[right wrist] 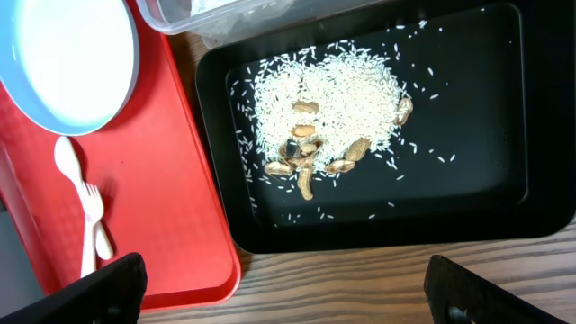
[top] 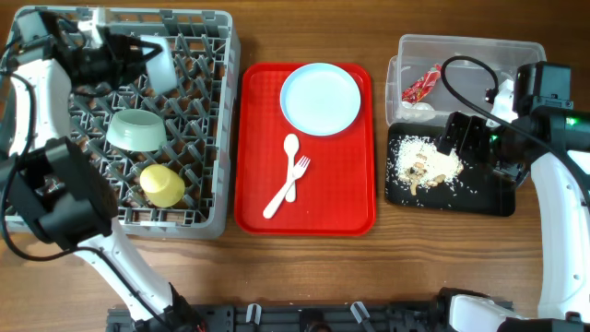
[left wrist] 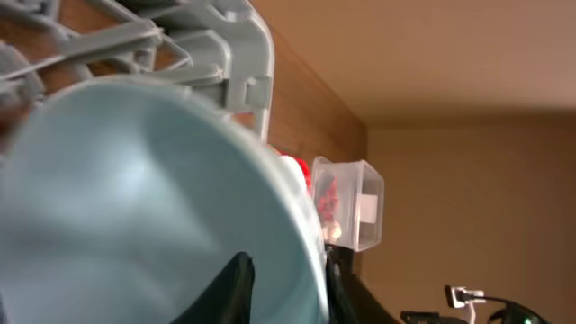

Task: Sort waste into correct bins and load items into the dishwasher rack
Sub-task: 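Carry the light-blue bowl with the left gripper into the dish rack, then reach the left gripper to the red tray and grasp the white fork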

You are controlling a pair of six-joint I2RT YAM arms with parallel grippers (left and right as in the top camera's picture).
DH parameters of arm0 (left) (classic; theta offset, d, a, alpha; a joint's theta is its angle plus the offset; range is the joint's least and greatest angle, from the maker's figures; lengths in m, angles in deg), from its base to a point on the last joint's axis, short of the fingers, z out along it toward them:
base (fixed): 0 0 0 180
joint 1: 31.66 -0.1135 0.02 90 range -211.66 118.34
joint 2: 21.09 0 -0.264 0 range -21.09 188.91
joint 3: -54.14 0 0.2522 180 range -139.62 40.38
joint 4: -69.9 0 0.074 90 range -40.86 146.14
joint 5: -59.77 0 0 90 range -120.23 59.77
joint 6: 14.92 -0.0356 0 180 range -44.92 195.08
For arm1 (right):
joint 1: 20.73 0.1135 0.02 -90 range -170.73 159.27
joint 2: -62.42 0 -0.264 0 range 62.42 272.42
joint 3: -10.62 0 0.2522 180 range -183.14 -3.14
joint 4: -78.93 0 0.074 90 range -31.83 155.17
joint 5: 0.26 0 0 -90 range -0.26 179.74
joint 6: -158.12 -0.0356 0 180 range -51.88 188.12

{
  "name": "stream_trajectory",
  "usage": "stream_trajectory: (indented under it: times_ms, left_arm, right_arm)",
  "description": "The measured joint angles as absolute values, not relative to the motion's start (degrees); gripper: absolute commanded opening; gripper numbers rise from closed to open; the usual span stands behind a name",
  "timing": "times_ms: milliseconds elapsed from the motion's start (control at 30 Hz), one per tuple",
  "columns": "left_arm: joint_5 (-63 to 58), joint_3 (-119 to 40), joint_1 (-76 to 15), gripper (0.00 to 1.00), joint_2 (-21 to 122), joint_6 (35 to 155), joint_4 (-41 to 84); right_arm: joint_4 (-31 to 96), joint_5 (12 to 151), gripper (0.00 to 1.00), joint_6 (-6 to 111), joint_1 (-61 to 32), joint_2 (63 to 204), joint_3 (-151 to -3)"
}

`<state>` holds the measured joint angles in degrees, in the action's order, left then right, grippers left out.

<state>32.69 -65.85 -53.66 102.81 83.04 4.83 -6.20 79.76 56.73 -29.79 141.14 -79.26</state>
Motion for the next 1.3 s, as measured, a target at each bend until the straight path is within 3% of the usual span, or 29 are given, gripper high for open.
stream_trajectory:
  times_ms: [100, 267, 400, 533, 1000, 1300]
  left_arm:
    - [30.44, -65.87, -54.69, 0.36, 102.81, 83.07, 3.35]
    - [25.61, -65.96, -55.98, 0.67, 102.92, 82.83, 1.29]
    - [22.79, -65.87, -56.87, 0.79, 103.77, 83.04, -0.67]
    - [21.59, -65.83, -58.03, 1.0, 103.9, 82.87, -1.37]
    - [13.87, -65.63, -62.6, 1.0, 97.39, 83.26, -5.75]
    - [8.93, -65.63, -57.68, 1.0, 83.92, 83.28, -12.19]
  right_arm:
    - [-6.24, 79.76, 1.0, 56.73, -29.79, 141.14, -79.26]
    - [-6.44, 79.76, 1.0, 56.73, -29.79, 141.14, -79.26]
    - [-6.46, 79.76, 1.0, 56.73, -29.79, 141.14, -79.26]
    - [-6.57, 79.76, 1.0, 56.73, -29.79, 141.14, -79.26]
    - [-6.62, 79.76, 1.0, 56.73, -29.79, 141.14, -79.26]
    - [-6.64, 79.76, 1.0, 56.73, -29.79, 141.14, -79.26]
